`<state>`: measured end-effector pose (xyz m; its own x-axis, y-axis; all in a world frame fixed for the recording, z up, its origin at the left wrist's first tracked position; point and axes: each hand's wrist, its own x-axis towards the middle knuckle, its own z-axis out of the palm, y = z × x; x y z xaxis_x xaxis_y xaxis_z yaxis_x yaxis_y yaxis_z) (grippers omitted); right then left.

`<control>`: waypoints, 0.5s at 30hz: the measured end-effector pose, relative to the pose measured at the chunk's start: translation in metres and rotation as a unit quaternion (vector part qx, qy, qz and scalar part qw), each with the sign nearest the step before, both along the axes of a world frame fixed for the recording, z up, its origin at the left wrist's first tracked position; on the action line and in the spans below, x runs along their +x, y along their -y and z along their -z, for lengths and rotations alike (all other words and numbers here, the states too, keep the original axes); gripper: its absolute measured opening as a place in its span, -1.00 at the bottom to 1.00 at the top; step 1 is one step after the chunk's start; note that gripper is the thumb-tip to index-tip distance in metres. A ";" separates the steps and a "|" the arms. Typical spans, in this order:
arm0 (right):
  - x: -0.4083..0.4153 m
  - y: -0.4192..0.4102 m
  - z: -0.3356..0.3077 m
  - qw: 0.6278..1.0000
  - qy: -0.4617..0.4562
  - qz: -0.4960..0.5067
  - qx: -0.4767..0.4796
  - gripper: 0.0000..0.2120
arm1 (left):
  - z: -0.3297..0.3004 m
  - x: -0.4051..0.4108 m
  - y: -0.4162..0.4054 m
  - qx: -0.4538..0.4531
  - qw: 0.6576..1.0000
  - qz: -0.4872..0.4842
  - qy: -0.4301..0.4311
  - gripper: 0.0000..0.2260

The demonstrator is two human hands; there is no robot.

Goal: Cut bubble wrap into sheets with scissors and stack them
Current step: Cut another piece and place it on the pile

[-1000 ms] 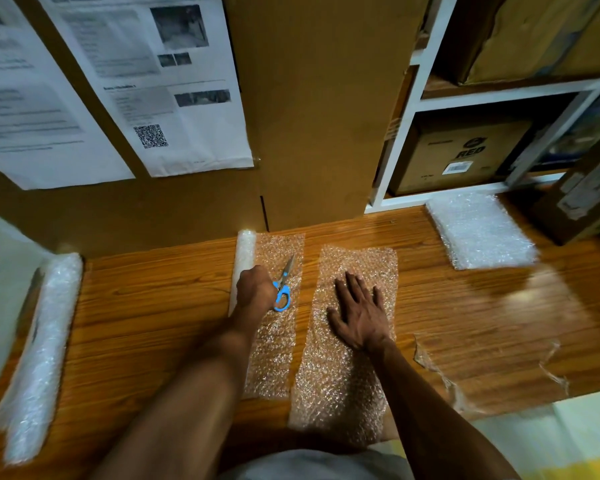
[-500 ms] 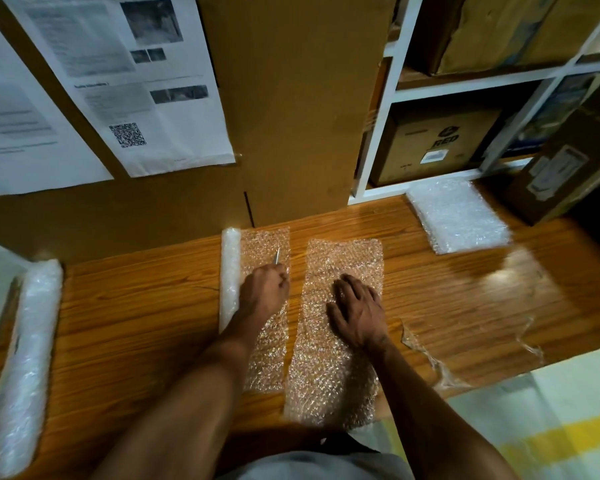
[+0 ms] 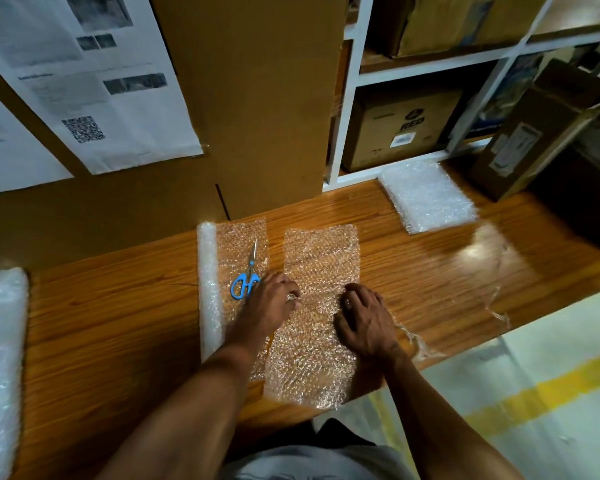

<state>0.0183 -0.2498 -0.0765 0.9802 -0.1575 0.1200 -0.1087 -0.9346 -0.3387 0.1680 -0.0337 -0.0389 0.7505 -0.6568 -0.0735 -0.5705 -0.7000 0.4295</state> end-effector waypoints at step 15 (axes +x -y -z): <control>0.002 0.006 -0.006 0.998 0.050 0.006 0.027 -0.81 | 0.000 0.001 -0.003 -0.020 0.998 -0.060 -0.010 -0.84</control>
